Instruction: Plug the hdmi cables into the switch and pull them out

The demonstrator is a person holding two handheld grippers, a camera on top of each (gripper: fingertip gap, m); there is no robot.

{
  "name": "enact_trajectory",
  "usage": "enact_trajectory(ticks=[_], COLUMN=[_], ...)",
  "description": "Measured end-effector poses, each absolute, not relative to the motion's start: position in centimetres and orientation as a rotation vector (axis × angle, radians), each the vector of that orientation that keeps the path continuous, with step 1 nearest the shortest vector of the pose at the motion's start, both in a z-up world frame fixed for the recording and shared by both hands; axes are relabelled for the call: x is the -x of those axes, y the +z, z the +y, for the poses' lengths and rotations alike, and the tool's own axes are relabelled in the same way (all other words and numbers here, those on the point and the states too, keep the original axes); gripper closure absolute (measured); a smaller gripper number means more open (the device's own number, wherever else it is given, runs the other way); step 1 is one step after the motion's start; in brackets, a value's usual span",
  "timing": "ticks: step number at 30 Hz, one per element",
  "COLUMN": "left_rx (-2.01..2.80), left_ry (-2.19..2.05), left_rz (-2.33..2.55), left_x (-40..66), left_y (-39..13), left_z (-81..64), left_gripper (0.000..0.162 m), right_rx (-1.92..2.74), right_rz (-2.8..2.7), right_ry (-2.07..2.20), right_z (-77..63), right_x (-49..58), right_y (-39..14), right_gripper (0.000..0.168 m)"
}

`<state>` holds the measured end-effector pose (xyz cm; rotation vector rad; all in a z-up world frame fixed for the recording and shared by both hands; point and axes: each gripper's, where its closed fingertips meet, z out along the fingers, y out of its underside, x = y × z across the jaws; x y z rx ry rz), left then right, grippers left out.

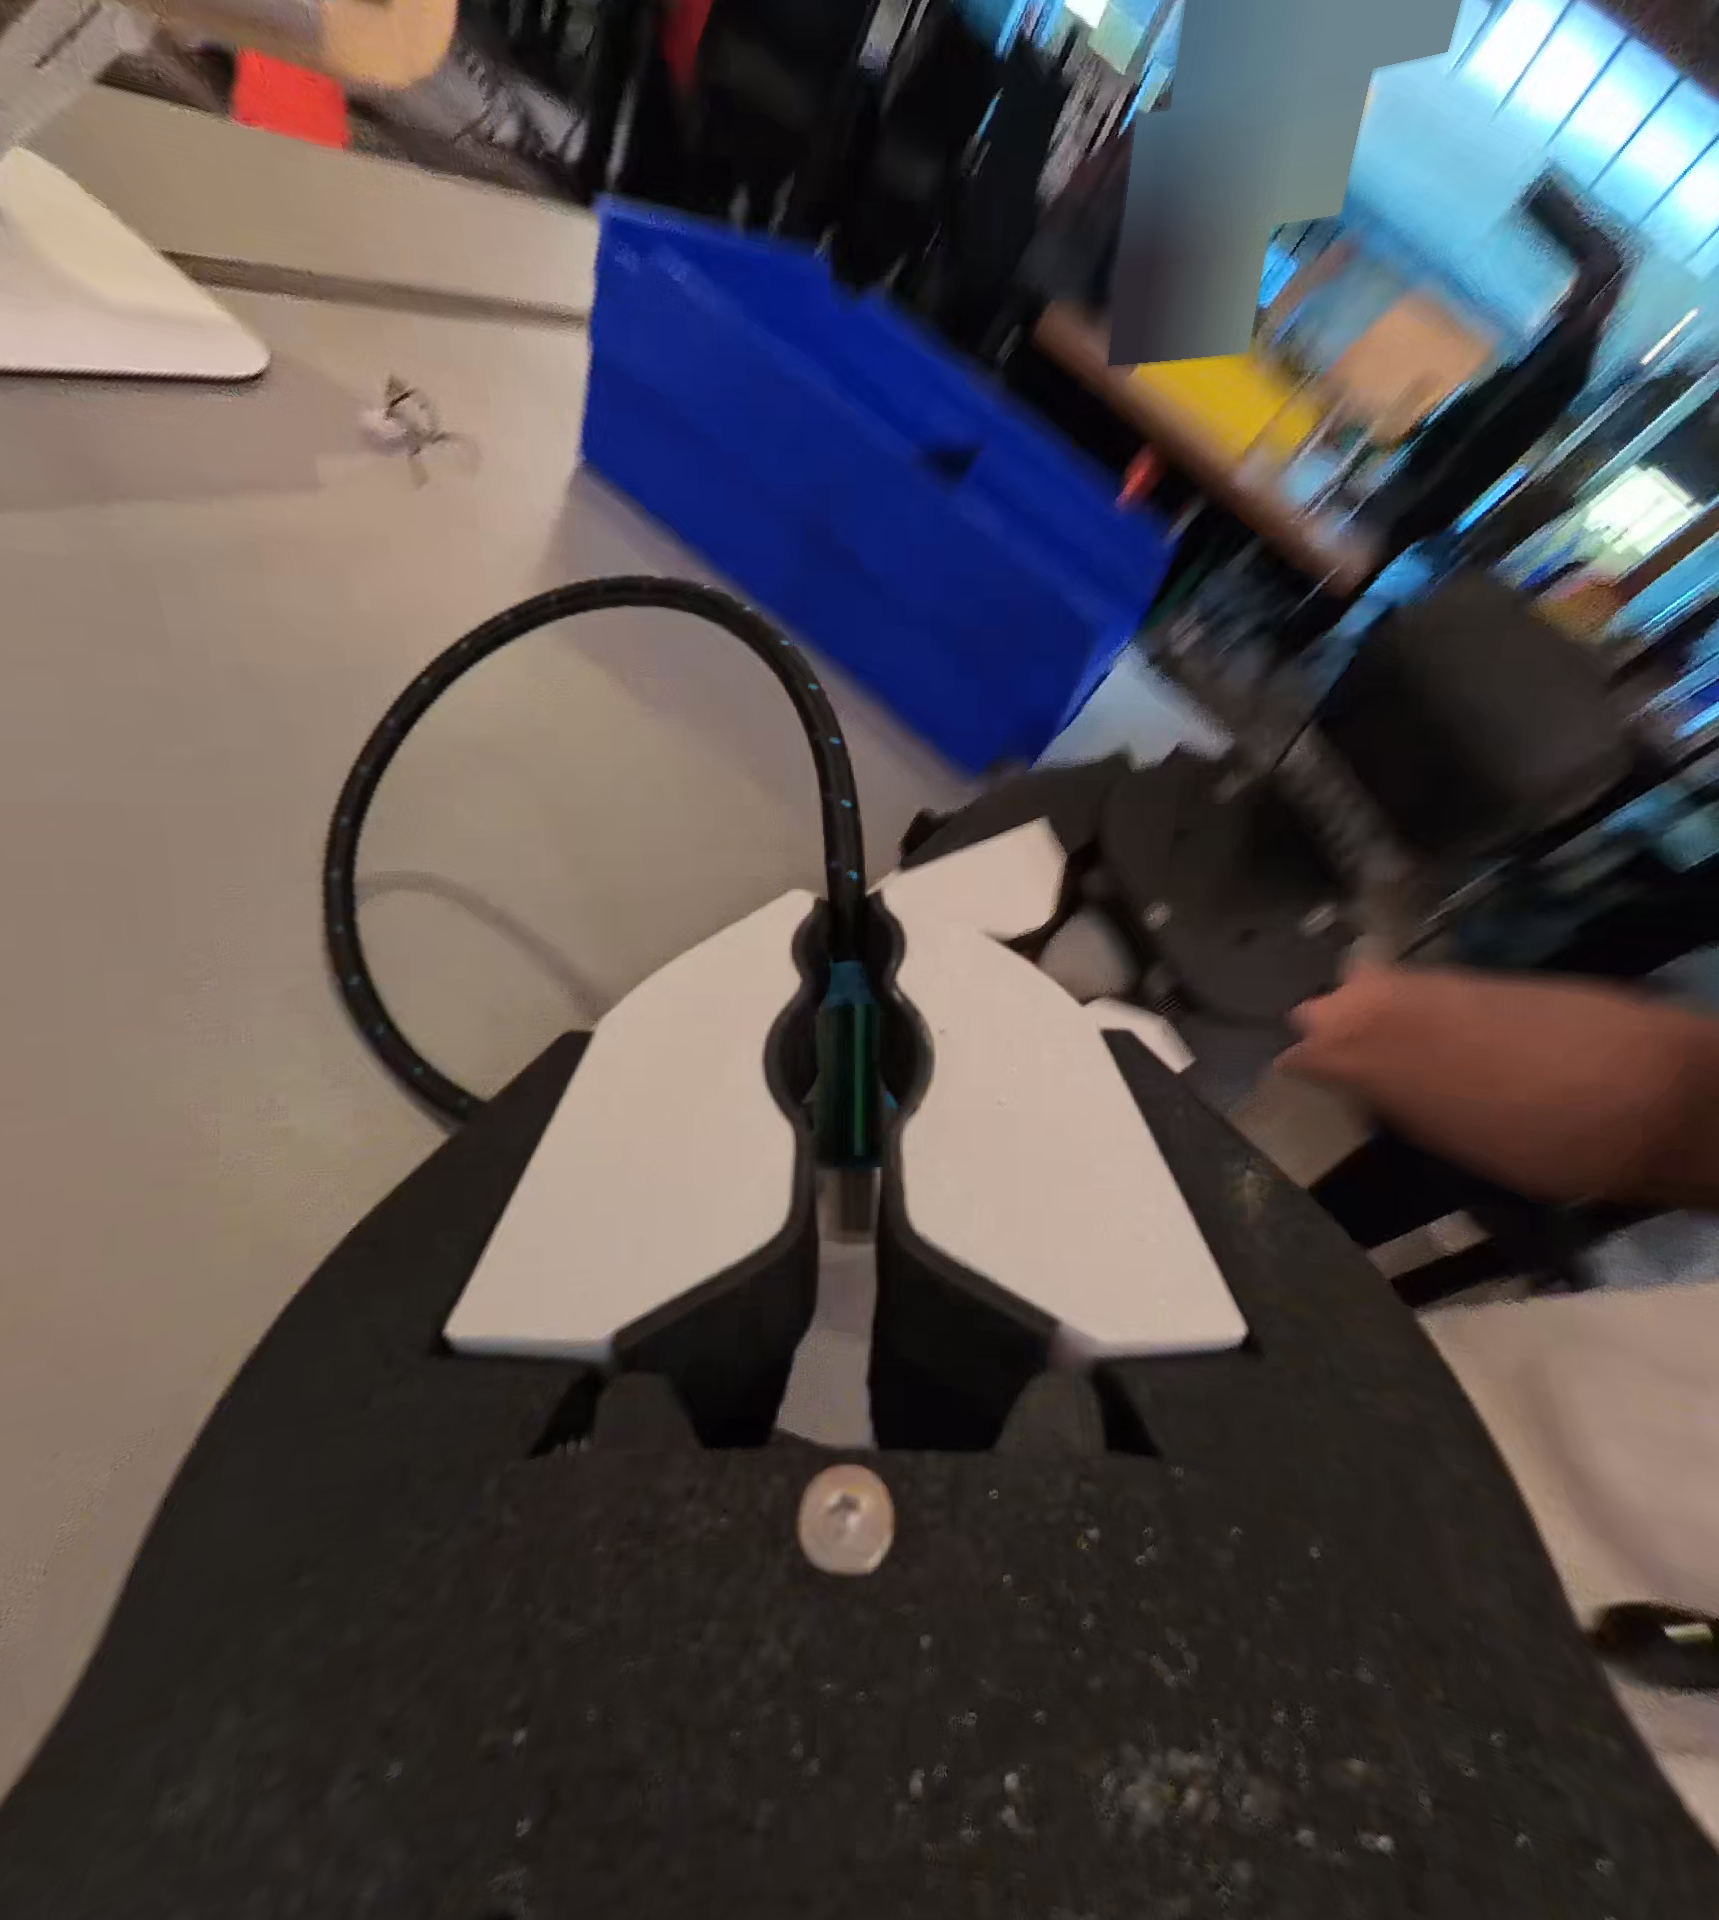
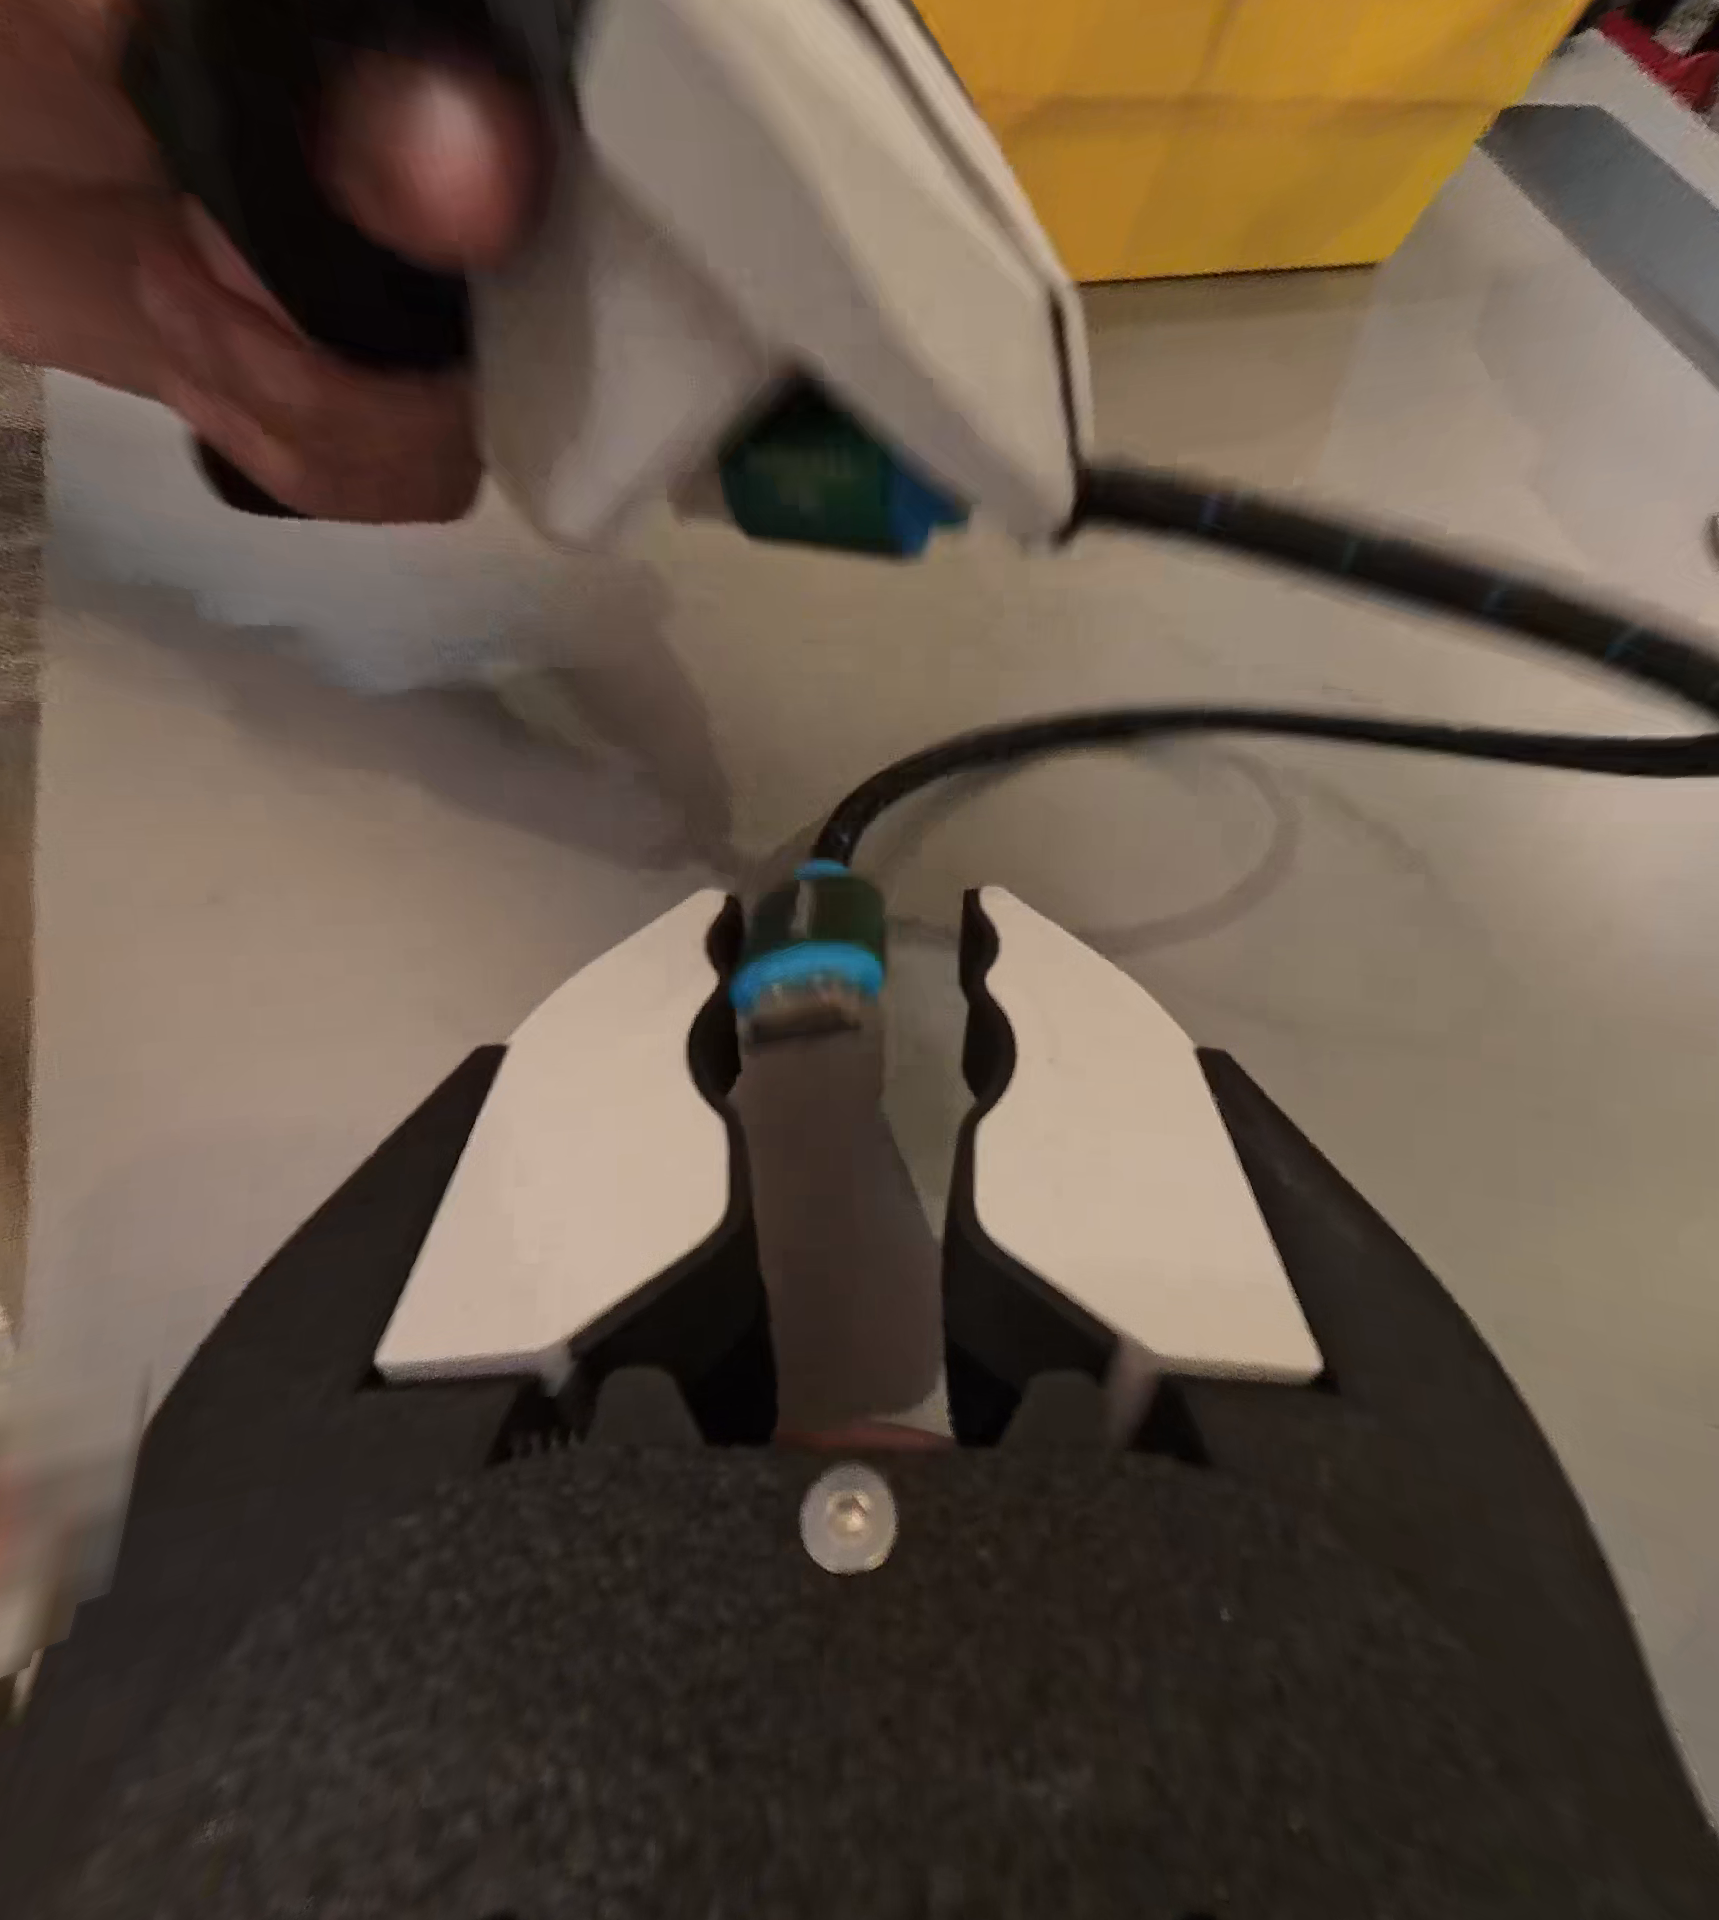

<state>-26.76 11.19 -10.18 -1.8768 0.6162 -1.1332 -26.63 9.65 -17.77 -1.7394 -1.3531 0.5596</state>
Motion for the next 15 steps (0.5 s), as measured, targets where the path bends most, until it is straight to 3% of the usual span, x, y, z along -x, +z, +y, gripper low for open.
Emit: enact_trajectory(ticks=[4, 8, 11, 15], left_rx=[1.788, 1.622, 1.538, 1.516], left_ry=[-1.480, -1.756, -1.874, -2.015], left_rz=[0.326, 0.094, 0.004, -0.069], left_x=[27.7, 28.9, 29.1, 28.3], left_y=[-8.0, -6.3, -5.7, -6.0], left_z=[11.7, 12.2, 12.3, 12.0], left_gripper=[0.156, 0.156, 0.156, 0.156], right_rx=[1.683, 1.678, 1.735, 1.624], right_rz=[-1.193, -1.119, -1.037, -0.984], right_ry=[0.457, 0.788, 1.056, 0.919], right_z=[11.3, 9.2, 7.8, 9.1], right_x=[25.5, 26.1, 27.6, 27.8], right_y=[-15.2, -13.2, -12.8, -11.2], right_gripper=[0.139, 0.143, 0.132, 0.127])
